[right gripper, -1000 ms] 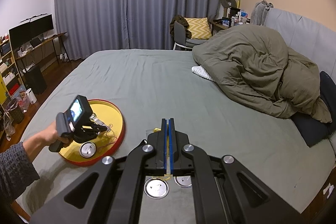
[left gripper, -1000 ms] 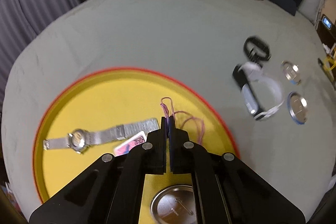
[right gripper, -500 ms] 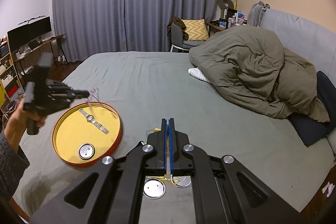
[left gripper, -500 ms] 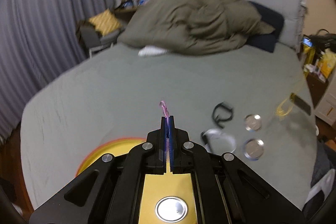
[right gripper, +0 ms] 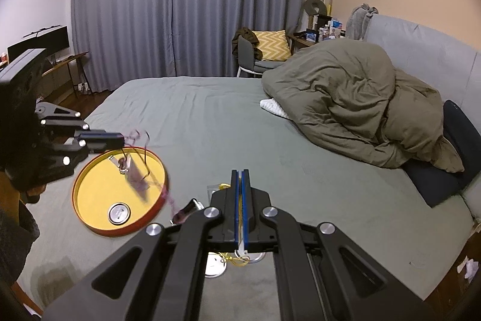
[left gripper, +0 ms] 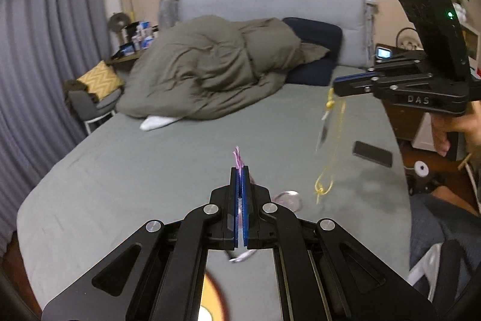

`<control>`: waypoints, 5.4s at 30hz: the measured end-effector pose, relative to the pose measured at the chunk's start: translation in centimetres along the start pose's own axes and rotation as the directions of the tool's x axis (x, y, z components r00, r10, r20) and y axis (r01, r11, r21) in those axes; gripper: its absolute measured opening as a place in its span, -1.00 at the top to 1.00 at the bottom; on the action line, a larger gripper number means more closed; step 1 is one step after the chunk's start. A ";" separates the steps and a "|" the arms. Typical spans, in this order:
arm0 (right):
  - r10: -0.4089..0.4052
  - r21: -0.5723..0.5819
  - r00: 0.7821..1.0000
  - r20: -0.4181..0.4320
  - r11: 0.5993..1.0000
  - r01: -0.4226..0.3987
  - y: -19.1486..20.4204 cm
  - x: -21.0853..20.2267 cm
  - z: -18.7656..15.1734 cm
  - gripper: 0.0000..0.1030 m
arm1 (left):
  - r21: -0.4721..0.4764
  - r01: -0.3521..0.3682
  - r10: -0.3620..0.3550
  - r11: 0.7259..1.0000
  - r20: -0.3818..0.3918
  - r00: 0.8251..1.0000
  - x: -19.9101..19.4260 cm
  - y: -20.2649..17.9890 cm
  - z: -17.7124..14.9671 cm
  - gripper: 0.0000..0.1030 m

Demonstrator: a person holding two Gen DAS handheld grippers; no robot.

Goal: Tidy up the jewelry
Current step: 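Carry both card pendants out of the tray onto the bed, then open both tools to release the pendants on the bed, then move both open tools back over the tray, then lower the left tool onto the silver mesh watch while the right tool lowers onto the round badge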

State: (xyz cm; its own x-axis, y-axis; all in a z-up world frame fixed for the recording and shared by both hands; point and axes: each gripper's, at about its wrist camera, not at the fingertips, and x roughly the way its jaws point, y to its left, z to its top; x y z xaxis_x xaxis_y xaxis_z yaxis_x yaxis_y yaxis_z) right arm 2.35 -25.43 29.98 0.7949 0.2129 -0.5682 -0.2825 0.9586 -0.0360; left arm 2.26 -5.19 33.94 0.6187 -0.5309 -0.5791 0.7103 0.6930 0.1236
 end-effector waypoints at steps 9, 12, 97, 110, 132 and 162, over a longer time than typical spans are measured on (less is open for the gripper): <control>-0.038 0.058 0.998 -0.039 0.997 0.041 -2.9 0.5 -3.5 0.95 | 0.022 0.100 -0.100 0.995 -0.024 0.995 4.2 -5.6 0.0 0.97; -0.050 0.087 0.996 -0.069 0.995 0.056 -4.1 1.6 -5.7 0.95 | 0.019 0.153 -0.151 0.988 -0.056 0.987 6.8 -7.6 -1.5 0.97; 0.316 0.144 0.911 -0.265 0.947 -0.286 17.2 18.6 -4.5 -0.74 | -0.469 -0.381 0.191 0.797 -0.403 0.895 8.1 24.0 -22.2 -0.89; 0.207 0.110 0.878 -0.431 0.978 -0.177 28.8 25.3 -8.5 -0.74 | -0.582 -0.444 0.125 0.681 -0.504 0.854 13.1 27.9 -25.3 -0.89; 0.311 0.078 0.865 -0.394 0.949 -0.306 29.7 24.7 -11.2 -0.74 | -0.489 -0.419 0.089 0.765 -0.564 0.821 13.6 28.3 -25.6 -0.89; 0.388 0.155 0.832 -0.397 0.922 -0.356 29.9 25.2 -11.4 0.07 | -0.421 -0.370 0.050 0.828 -0.601 0.797 16.0 27.3 -24.7 -0.16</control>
State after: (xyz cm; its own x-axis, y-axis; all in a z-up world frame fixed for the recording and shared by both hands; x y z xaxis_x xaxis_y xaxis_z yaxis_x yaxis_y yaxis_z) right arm 7.80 6.46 5.26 0.3386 0.4741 -0.8127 -0.4604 0.8368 0.2963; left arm 23.28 17.30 8.14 0.3271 -0.0951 -0.9402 0.2181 0.9757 -0.0229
